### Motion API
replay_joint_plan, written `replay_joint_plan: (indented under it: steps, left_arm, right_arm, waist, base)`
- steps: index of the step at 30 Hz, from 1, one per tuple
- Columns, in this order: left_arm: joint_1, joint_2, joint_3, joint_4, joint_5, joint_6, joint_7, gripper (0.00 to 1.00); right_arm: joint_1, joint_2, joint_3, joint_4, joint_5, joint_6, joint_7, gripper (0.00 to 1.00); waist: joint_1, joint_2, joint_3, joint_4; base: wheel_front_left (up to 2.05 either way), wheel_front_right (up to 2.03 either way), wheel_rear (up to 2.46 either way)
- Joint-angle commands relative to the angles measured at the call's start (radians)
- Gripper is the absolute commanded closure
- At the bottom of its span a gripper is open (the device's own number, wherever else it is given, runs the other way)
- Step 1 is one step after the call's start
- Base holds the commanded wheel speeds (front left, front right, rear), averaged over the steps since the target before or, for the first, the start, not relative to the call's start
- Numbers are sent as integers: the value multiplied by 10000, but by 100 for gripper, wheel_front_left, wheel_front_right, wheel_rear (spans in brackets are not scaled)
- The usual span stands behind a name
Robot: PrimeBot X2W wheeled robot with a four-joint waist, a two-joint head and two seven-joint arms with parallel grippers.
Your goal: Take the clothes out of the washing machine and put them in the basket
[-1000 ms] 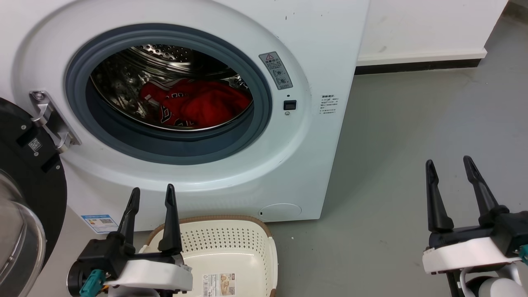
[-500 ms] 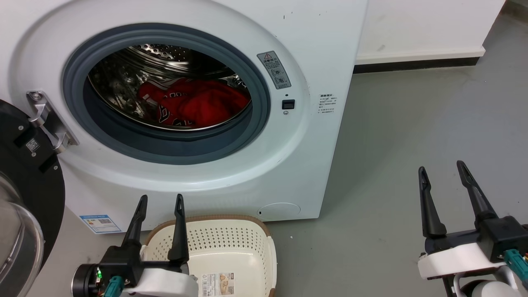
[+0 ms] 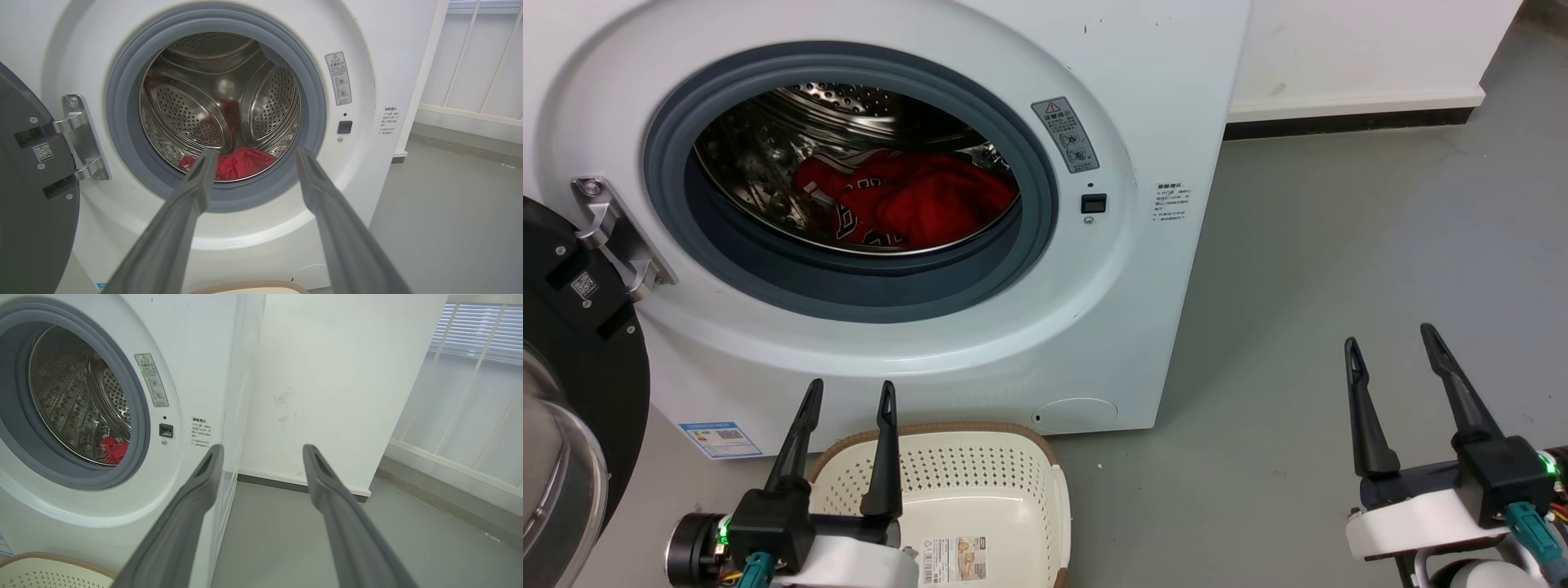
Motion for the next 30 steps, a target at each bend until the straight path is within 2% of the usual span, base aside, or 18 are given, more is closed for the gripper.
replay_joint_plan:
  steps: [1,5,19,23,30]
  left_arm:
    - [26,-5,99,-60,158,-117,-80,0]
    - [38,-74,271,-77,113,-346,-86,0]
    - [-157,-131,561,135,131,-750,-86,0]
    - [-570,-108,866,198,220,-863,-86,0]
    - [-2485,641,1485,330,223,-1140,-84,0]
  right_arm:
    - [104,7,59,79,20,-7,-83,0]
    - [37,5,-31,374,611,-7,-96,0]
    - [-318,7,80,473,919,-7,-96,0]
    - [-610,7,85,323,1110,-7,-95,0]
    - [-1378,10,161,-150,1146,-8,-92,0]
  waist:
    - [0,0,10,16]
    - [0,0,38,37]
    - [0,0,580,-242]
    - [0,0,1288,-600]
    - [0,0,3556,-1354]
  base:
    - [0,0,0]
    - [0,0,0]
    - [0,0,0]
    - [0,0,0]
    - [0,0,0]
